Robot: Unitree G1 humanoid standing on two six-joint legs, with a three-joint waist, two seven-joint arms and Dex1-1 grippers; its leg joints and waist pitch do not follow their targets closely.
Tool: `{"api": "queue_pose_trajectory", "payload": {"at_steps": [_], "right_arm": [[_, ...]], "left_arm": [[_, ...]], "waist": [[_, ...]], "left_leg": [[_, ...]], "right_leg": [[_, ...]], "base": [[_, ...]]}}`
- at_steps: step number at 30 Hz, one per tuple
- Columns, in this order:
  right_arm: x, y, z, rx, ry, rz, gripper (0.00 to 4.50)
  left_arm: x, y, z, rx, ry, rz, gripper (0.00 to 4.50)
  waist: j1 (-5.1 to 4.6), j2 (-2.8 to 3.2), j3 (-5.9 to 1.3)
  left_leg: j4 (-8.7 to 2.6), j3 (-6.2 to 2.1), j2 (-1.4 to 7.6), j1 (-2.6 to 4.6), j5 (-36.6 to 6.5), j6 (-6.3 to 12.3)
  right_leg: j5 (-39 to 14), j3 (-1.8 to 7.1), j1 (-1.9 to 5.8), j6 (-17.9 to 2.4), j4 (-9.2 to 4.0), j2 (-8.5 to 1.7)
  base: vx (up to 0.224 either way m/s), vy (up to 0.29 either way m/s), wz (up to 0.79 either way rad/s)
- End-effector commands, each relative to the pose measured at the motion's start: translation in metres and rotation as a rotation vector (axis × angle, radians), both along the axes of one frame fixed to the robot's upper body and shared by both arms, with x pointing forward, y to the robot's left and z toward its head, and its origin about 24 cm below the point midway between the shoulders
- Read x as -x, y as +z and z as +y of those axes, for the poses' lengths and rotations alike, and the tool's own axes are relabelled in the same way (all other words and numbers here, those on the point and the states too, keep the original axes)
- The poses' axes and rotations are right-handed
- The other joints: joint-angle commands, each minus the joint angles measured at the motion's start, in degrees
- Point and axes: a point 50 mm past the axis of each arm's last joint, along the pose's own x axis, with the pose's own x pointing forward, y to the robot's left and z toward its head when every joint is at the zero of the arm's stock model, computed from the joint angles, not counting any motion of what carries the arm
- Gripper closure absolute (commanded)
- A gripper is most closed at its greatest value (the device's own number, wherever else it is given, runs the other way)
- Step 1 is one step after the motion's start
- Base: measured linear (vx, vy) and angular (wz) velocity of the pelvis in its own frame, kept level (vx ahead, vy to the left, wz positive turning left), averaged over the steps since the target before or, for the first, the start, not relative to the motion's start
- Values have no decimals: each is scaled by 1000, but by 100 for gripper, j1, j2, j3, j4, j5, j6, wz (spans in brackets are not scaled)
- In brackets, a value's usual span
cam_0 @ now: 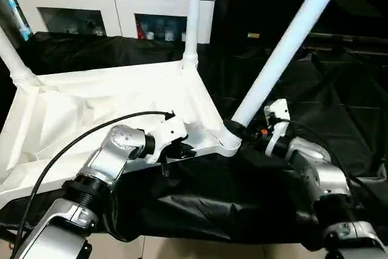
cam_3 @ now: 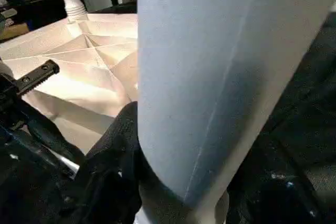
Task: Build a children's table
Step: Insert table leg to table base
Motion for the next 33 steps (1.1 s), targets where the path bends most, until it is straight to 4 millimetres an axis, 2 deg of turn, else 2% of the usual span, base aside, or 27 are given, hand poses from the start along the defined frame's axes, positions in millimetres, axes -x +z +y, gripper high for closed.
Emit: {"api": "queue_pose_trajectory", "payload": {"at_steps": [1,3,5,11,17,21,24,26,27,28,29,33], "right_arm": [[12,-31,-7,136,-43,114,263],[16,-33,-6,157,-41,105,263],[18,-34,-5,179,-50,81,263],[19,-32,-6,148,-148,48,263],[28,-40,-6,117,-199,68,263],[30,-41,-6,157,-139,79,263],[28,-40,-2,197,-45,97,263],[27,-39,-1,206,-21,99,263],[27,-39,0,210,-2,105,263],[25,-38,2,208,30,111,263],[24,-37,4,196,58,122,263],[21,-32,7,148,126,137,263]], "left_arm": [[3,-9,3,-39,-6,39,450],[3,-10,3,-40,-7,40,450],[3,-10,3,-41,-8,39,450],[3,-10,2,-41,-7,38,450],[3,-11,2,-38,-7,37,450],[3,-12,1,-41,-18,41,450],[4,-12,1,-45,-28,41,450],[4,-12,1,-46,-31,42,450],[5,-12,1,-47,-35,42,450],[5,-12,2,-49,-41,42,450],[5,-12,2,-50,-46,43,450],[6,-11,3,-50,-57,44,450]], "waist": [[-10,27,-165],[-7,52,-151],[-10,46,-147],[-23,36,-141],[-31,38,-123],[-34,52,-132],[-34,28,-138],[-28,29,-143],[-32,10,-147],[-21,19,-151],[-23,-6,-154],[-15,1,-160]], "left_leg": [[-506,-127,294,137,-1667,-77],[-521,-136,297,137,-1750,-103],[-536,-142,305,152,-1920,-170],[-551,-150,302,139,-2035,-190],[-578,-171,309,155,-2365,-275],[-584,-169,309,143,-2267,-278],[-571,-155,301,138,-2214,-225],[-564,-153,302,127,-2064,-186],[-554,-144,297,119,-1970,-150],[-549,-139,297,121,-1911,-118],[-547,-138,299,120,-1891,-102],[-543,-138,307,116,-1713,-50]], "right_leg": [[-763,137,79,-1242,-462,-238],[-918,139,66,-1202,-479,-241],[-1142,145,48,-1133,-506,-245],[-1201,153,32,-1064,-516,-240],[-1741,162,-23,-894,-571,-251],[-1438,158,-9,-910,-552,-234],[-1343,157,7,-948,-545,-231],[-1219,156,25,-971,-534,-234],[-1117,157,35,-998,-528,-234],[-1046,159,37,-1025,-522,-241],[-1026,155,40,-1038,-519,-239],[-838,148,65,-1134,-492,-240]], "base": [[0,0,0],[0,0,0],[0,0,0],[0,0,0],[0,0,0],[0,0,0],[0,0,0],[0,0,0],[0,0,0],[0,0,0],[0,0,0],[0,0,0]]}}
